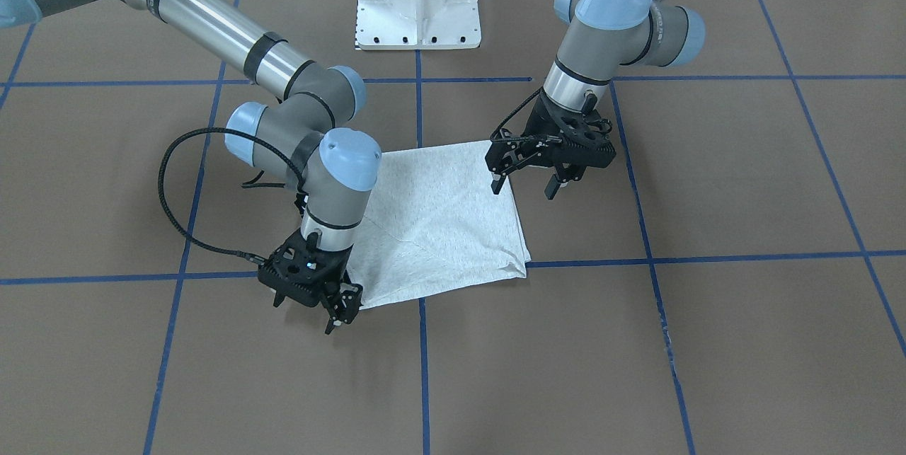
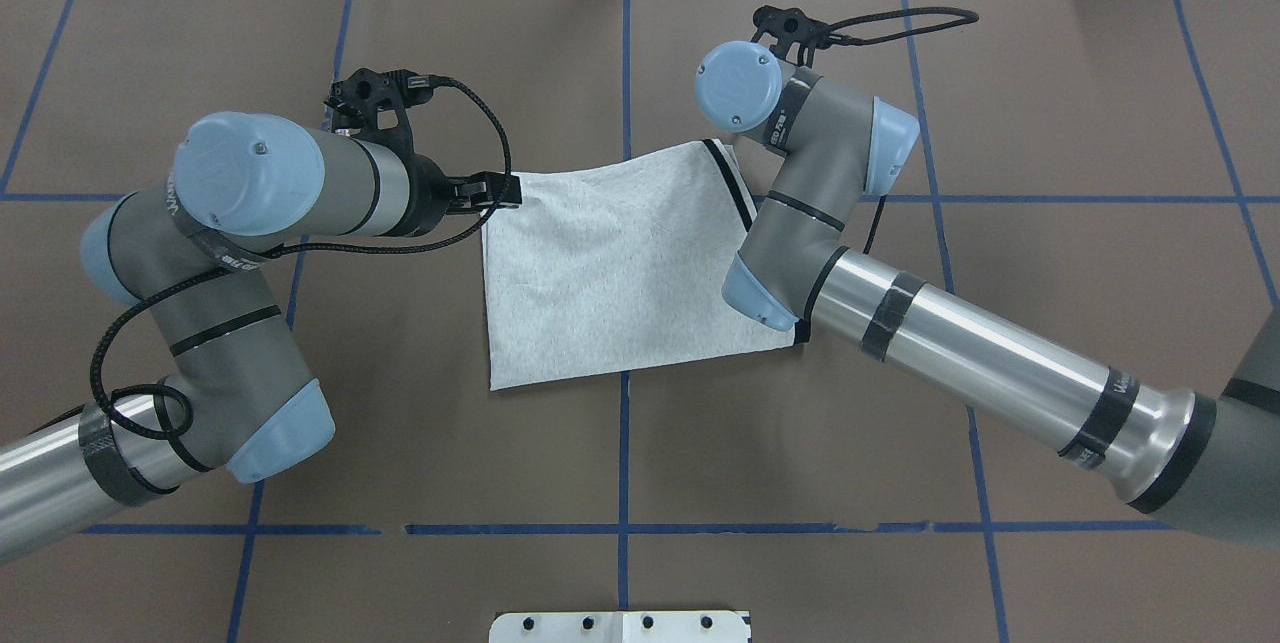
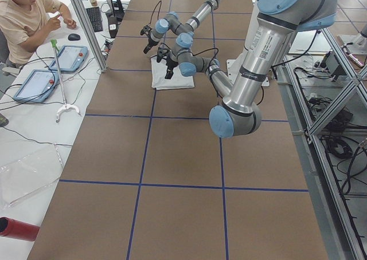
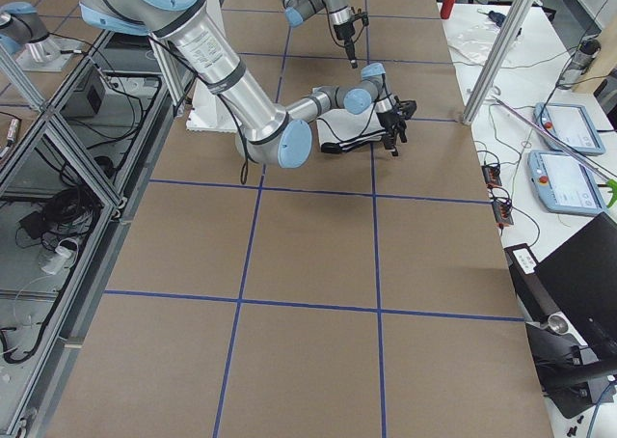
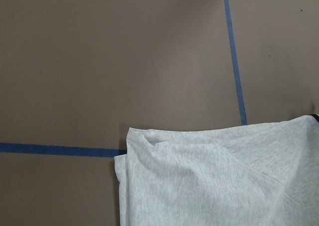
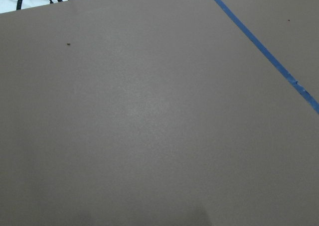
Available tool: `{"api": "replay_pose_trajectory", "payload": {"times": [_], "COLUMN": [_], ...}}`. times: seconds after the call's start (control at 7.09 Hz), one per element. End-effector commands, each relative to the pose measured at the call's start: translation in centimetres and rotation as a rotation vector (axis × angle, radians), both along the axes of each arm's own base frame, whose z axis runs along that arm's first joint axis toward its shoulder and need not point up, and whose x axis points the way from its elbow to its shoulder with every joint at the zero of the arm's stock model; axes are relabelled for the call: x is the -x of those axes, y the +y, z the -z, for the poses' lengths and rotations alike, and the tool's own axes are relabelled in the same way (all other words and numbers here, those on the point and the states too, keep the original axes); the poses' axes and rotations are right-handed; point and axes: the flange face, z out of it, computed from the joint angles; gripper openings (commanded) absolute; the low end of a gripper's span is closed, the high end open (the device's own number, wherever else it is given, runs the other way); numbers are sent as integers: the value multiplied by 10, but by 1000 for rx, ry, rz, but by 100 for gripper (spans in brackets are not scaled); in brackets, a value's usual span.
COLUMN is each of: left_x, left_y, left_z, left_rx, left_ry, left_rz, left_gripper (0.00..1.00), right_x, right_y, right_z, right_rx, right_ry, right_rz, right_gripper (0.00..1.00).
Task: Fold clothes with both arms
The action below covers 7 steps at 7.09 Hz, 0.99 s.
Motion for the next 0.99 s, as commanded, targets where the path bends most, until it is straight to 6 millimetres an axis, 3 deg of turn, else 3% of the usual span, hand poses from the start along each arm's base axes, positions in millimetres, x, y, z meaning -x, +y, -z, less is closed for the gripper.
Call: {"api": "replay_pose_trajectory", "payload": {"times": [0.0, 0.14, 0.28, 0.42, 0.56, 0.71, 0.85], "left_x": [16, 43, 84, 126, 181, 241, 309], "left_y": [14, 37, 61, 76, 72, 57, 44], "left_z": [2, 8, 14, 11, 0, -26, -65], "left_rx": [-5, 0, -30, -79, -143, -197, -263], "left_ry": [3, -18, -62, -140, -238, -323, -419], "left_rz": [-19, -69, -116, -142, -182, -236, -285], "left_gripper": [100, 100, 100, 100, 100, 100, 100], "right_x": [-41, -96, -165, -247, -334, -413, -486], "right_y": [1, 18, 35, 47, 48, 43, 50], "right_z": [26, 17, 15, 12, -12, -46, -94], "right_rx": [15, 20, -3, 15, 13, 6, -14], "right_ry": [-114, -142, -113, -79, -40, -13, -22], "right_rz": [239, 348, 460, 548, 670, 748, 807], "right_gripper": [100, 100, 100, 100, 100, 100, 100]}}
